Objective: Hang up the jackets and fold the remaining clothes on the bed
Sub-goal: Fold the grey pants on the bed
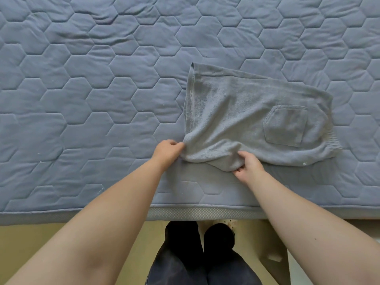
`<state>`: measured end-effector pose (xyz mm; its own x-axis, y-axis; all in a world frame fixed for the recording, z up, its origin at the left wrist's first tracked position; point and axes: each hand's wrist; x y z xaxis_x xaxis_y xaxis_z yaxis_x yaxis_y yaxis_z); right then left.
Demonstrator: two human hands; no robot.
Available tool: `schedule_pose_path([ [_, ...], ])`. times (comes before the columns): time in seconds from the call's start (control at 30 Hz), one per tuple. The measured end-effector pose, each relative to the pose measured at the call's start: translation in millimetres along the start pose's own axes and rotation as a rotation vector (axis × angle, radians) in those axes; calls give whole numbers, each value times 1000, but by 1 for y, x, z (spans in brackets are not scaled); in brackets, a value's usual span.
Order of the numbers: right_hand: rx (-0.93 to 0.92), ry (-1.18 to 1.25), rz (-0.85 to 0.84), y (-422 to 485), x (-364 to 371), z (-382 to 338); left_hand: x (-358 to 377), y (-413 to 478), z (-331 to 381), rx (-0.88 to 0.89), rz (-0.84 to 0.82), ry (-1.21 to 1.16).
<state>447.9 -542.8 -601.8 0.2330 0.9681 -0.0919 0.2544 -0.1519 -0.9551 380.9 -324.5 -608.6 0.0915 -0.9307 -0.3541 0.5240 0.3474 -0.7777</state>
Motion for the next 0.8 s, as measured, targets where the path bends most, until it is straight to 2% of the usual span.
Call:
schedule_pose_path([
  [0.03, 12, 28, -4, -1, 2, -1, 1, 2, 4, 36, 41, -14],
  [0.1, 33, 73, -43, -3, 8, -3, 3, 7, 15, 32, 18, -130],
  [0.27, 48, 71, -153, -5, 14, -5, 19, 9, 35, -239, -224, -521],
  [0.33, 54, 38, -174, -4, 10, -4, 17, 8, 34, -255, -196, -668],
  [0.37, 60, 10, -162, -2, 8, -1, 15, 11, 29, -226, -118, -653],
  [0.47, 101, -64, -77, 3, 3, 11, 6, 12, 8, -154, 141, -305],
  [0.6, 83, 1, -68, -1, -4, 10, 5, 10, 4, -144, 253, -138],
  [0.67, 38, 31, -42, 0, -12, 4, 11, 5, 15, -114, 369, 9],
  [0.73, -11, 63, 3, 4, -24, -5, 23, -3, 27, 33, 477, 270],
  [0.8, -47, 73, 52, 6, -37, -17, 42, -11, 40, 305, 446, 472],
])
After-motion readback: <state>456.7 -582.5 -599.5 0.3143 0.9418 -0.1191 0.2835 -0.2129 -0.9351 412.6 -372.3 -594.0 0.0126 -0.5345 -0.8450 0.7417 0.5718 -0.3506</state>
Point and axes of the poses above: each hand's wrist, its own y-axis towards the middle knuckle, its own x-axis out of the palm, z = x × y, and after that the axes turned 5 degrees about -y, right-handed
